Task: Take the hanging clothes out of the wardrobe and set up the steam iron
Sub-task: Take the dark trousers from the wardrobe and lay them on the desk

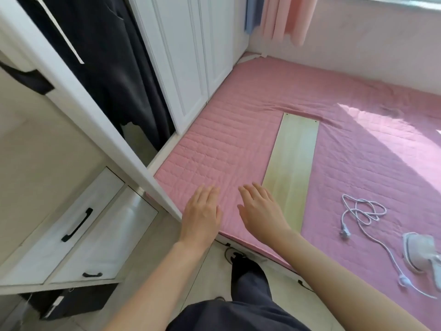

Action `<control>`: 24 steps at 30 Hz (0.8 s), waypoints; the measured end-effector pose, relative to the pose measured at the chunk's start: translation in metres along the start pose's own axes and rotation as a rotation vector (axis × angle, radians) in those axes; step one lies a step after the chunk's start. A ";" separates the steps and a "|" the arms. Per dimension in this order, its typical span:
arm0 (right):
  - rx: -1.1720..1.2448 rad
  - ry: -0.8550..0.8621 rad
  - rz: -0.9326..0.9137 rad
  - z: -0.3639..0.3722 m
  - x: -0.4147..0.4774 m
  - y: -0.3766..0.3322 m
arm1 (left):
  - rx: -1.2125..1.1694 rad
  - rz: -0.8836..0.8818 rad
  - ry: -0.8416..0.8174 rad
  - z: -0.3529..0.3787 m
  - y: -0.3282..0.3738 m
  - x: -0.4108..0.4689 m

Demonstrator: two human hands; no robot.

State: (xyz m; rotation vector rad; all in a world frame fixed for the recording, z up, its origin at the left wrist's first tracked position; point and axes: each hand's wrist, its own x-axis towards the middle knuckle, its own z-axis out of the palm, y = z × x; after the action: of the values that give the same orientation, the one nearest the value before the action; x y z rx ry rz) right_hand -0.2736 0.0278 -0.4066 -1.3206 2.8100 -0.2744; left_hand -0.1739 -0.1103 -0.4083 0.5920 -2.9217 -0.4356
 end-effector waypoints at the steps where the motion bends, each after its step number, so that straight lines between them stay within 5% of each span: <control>1: -0.007 -0.005 -0.025 -0.001 0.015 0.006 | 0.010 -0.018 0.014 0.000 0.001 0.014; 24: -0.048 0.117 -0.562 -0.097 0.347 0.038 | 0.150 -0.458 0.425 -0.117 -0.057 0.279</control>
State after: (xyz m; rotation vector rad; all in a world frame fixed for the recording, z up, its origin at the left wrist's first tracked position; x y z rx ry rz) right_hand -0.5339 -0.2001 -0.2994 -2.1487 2.4742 -0.2995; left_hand -0.3877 -0.3013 -0.2952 1.2163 -2.4147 -0.1090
